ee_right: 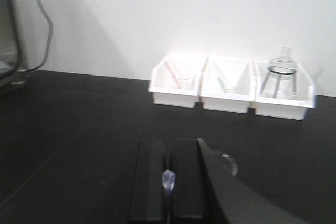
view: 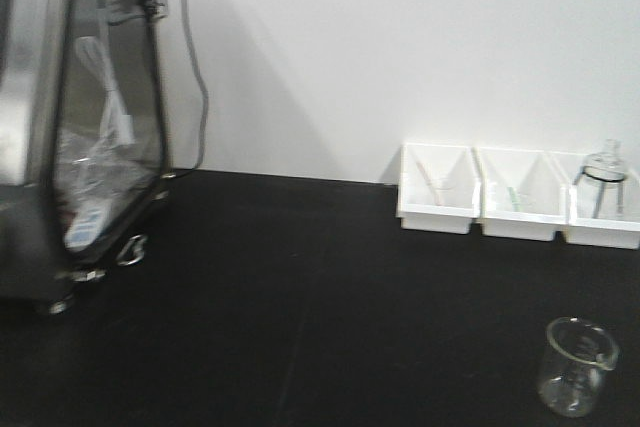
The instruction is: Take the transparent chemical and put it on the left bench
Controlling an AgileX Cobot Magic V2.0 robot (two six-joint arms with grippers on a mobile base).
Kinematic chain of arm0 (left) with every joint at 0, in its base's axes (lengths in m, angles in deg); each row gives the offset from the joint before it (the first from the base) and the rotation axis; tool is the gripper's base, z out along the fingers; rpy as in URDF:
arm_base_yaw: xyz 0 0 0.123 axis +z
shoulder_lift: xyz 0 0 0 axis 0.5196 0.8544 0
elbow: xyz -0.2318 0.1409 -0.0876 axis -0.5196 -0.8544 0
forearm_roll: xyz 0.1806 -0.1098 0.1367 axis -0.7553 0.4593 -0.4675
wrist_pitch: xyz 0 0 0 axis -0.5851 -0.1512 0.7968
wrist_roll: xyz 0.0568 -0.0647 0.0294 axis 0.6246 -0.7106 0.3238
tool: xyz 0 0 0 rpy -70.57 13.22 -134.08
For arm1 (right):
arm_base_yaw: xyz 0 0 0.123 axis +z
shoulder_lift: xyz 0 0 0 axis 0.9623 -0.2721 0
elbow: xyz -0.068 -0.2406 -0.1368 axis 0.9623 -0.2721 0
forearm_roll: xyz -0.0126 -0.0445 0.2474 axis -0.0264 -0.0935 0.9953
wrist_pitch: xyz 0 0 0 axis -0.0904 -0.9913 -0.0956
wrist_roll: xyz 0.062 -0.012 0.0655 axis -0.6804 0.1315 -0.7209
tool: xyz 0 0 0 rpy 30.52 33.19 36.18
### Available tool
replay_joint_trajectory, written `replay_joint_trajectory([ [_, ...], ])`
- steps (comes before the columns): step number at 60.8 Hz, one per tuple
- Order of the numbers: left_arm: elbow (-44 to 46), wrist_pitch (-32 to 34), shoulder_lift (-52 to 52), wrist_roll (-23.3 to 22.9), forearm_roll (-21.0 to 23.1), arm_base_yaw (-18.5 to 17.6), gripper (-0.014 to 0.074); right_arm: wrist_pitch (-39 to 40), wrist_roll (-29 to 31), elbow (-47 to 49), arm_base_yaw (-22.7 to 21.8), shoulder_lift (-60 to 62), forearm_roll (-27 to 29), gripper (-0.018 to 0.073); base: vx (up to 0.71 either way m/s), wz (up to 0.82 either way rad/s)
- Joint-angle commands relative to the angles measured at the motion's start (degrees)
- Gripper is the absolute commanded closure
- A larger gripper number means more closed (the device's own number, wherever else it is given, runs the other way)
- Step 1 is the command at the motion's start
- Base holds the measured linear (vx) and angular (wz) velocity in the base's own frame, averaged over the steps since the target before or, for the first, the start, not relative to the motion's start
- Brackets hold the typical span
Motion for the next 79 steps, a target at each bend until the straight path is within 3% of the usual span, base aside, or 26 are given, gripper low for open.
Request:
replay_joint_trajectory([
  [1,-0.93,4.49,-1.1,-0.45,0.04,-0.1,0.06,4.32,0.52,1.85,-0.21,-0.33,-0.96,0.0559,0.23,-0.48],
  [30,-0.93,4.49,-1.1,-0.45,0.04,-0.1,0.06,4.32,0.52,1.85,-0.21,-0.33,-0.96,0.0559,0.24,-0.39],
  [79,-0.93,4.49,-1.1,-0.45,0.04,-0.1,0.06,4.26,0.52,1.85,-0.21,-0.33,-0.96,0.0559,0.13,0.0],
])
